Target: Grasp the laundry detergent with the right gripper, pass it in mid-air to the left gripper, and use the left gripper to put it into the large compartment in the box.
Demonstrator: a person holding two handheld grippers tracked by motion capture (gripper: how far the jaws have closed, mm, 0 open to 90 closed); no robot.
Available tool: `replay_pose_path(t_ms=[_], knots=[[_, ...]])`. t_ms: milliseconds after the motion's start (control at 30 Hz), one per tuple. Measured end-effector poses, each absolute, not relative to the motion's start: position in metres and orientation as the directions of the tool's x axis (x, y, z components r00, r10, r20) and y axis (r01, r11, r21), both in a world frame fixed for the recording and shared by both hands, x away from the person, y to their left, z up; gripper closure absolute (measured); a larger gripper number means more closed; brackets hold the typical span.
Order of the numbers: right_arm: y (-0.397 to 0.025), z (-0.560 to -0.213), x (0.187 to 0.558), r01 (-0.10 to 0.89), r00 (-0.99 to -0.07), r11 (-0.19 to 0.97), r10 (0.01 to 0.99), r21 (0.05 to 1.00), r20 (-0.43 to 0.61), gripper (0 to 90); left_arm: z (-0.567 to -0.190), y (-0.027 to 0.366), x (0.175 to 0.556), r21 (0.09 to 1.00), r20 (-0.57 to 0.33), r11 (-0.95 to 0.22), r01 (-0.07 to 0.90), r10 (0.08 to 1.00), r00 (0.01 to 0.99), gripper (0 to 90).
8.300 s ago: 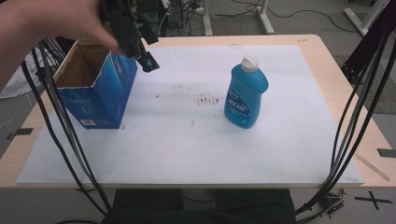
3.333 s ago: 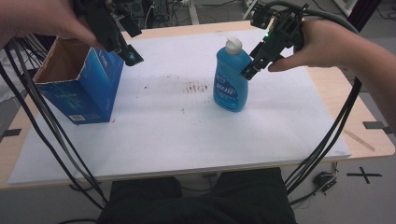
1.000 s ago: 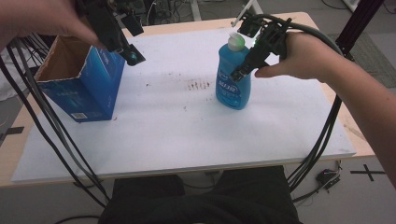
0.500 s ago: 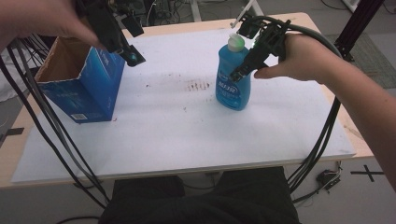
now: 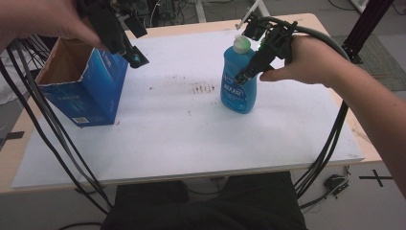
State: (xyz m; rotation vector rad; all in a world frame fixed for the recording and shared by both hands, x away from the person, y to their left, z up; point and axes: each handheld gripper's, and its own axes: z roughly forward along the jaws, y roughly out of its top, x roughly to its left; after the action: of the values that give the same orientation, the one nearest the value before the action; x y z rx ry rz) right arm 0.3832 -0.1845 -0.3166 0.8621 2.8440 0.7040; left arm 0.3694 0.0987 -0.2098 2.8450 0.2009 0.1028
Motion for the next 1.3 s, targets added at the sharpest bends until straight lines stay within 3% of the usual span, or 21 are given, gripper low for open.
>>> replay_pose_path(t_ms=[500,1300], knots=[[-0.188,-0.320,0.379,0.485,-0.841,0.718,0.539,0.500,0.042,39.5,-0.210,0.098,0.370,0.290,0.051,-0.948,0.129,0.150,0.987,16.2],[-0.194,-0.310,0.385,0.424,-0.885,0.741,0.462,0.521,0.064,40.7,-0.204,0.094,0.372,0.289,0.061,-0.951,0.112,0.135,0.989,16.2]])
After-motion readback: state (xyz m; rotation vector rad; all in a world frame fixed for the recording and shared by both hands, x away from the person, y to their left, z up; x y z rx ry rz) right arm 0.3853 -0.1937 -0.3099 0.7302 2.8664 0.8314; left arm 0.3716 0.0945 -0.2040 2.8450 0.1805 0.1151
